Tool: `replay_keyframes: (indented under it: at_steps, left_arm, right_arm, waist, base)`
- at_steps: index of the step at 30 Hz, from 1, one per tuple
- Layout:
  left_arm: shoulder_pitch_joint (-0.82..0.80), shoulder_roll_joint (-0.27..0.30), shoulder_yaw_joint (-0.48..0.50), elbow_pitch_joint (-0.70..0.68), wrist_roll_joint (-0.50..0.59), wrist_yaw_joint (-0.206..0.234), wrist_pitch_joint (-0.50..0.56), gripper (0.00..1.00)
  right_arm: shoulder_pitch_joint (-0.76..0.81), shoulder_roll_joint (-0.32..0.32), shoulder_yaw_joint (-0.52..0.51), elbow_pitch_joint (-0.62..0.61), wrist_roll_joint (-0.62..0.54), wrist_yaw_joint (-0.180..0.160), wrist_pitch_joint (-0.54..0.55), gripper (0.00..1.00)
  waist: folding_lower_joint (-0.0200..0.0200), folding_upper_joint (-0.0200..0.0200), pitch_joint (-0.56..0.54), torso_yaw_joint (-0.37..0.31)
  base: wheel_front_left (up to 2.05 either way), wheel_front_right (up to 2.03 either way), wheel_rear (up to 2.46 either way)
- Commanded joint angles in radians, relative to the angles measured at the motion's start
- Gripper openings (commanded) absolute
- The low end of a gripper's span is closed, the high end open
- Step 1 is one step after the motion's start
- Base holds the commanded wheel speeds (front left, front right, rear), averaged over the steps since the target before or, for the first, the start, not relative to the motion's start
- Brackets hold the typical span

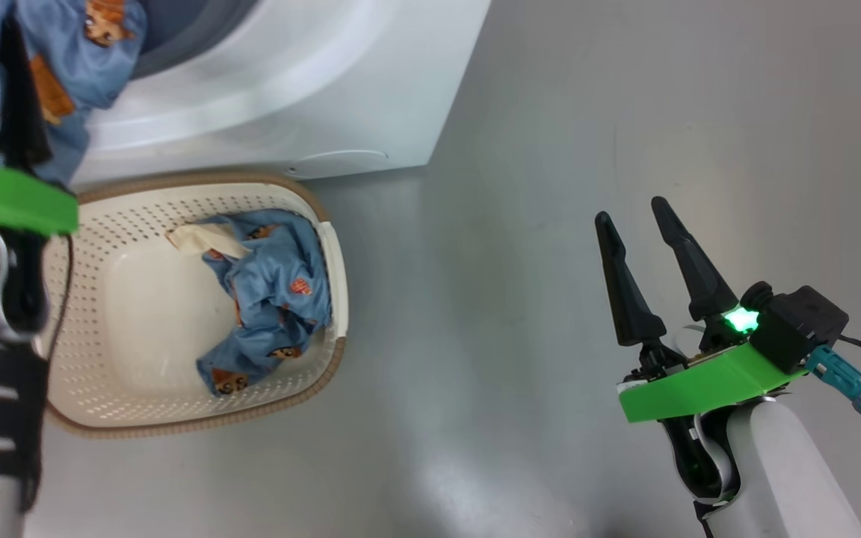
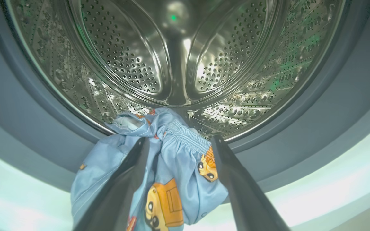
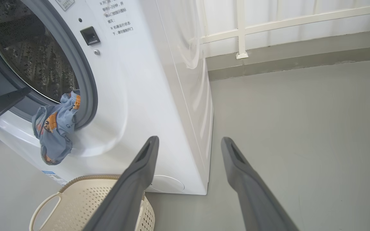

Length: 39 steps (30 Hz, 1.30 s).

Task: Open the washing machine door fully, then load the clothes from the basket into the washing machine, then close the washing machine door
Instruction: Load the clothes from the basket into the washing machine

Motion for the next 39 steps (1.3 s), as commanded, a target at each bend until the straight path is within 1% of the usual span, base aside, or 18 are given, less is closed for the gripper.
replay_keyframes:
  at_steps: [1,6,8,9,10,13,19,25,30,33,39]
  left_arm:
    - [0.042,0.032,0.043,-0.046,0.027,-0.002,-0.005,1.00]
    - [0.175,-0.003,0.107,-0.124,0.074,-0.002,-0.005,1.00]
    - [0.279,-0.019,0.146,-0.178,0.098,-0.002,-0.005,1.00]
    - [0.304,-0.022,0.154,-0.191,0.104,-0.002,-0.005,1.00]
    - [0.400,-0.035,0.189,-0.244,0.127,-0.002,-0.005,1.00]
    - [0.490,-0.060,0.227,-0.289,0.144,-0.002,-0.005,1.00]
    - [0.604,-0.092,0.266,-0.358,0.154,-0.002,-0.005,1.00]
    - [0.675,-0.115,0.296,-0.421,0.168,-0.002,-0.005,1.00]
    - [0.693,-0.124,0.305,-0.440,0.174,-0.002,-0.005,1.00]
    - [0.683,-0.121,0.301,-0.436,0.173,-0.002,-0.005,1.00]
    - [0.616,-0.094,0.267,-0.400,0.150,-0.002,-0.005,1.00]
  right_arm:
    - [0.021,0.005,0.015,-0.018,-0.011,0.002,-0.005,1.00]
    - [0.036,0.000,0.006,-0.012,-0.019,0.002,-0.005,1.00]
    - [0.047,-0.011,0.001,-0.009,-0.017,0.002,-0.005,1.00]
    - [0.049,-0.014,-0.001,-0.009,-0.016,0.002,-0.005,1.00]
    - [0.061,-0.024,-0.007,-0.009,-0.013,0.002,-0.005,1.00]
    - [0.078,-0.034,-0.009,-0.008,-0.010,0.002,-0.005,1.00]
    - [0.098,-0.045,-0.012,-0.009,-0.007,0.002,-0.005,1.00]
    - [0.107,-0.050,-0.017,-0.008,-0.007,0.002,-0.005,1.00]
    - [0.111,-0.050,-0.023,-0.010,-0.008,0.002,-0.005,1.00]
    - [0.112,-0.050,-0.025,-0.013,-0.008,0.002,-0.005,1.00]
    - [0.101,-0.044,-0.033,-0.024,-0.013,0.002,-0.005,1.00]
  waist:
    - [0.0000,0.0000,-0.022,0.020]
    - [0.0000,0.0000,-0.048,0.043]
    - [0.0000,0.0000,-0.070,0.054]
    - [0.0000,0.0000,-0.073,0.056]
    - [0.0000,0.0000,-0.091,0.064]
    - [0.0000,0.0000,-0.111,0.070]
    - [0.0000,0.0000,-0.124,0.074]
    - [0.0000,0.0000,-0.129,0.077]
    - [0.0000,0.0000,-0.133,0.079]
    - [0.0000,0.0000,-0.128,0.081]
    - [0.0000,0.0000,-0.100,0.087]
  base:
    - [0.00,0.00,0.00]
    - [0.00,0.00,0.00]
    - [0.00,0.00,0.00]
    - [0.00,0.00,0.00]
    - [0.00,0.00,0.00]
    - [0.00,0.00,0.00]
    - [0.00,0.00,0.00]
    - [0.00,0.00,0.00]
    - [0.00,0.00,0.00]
    - [0.00,0.00,0.00]
    - [0.00,0.00,0.00]
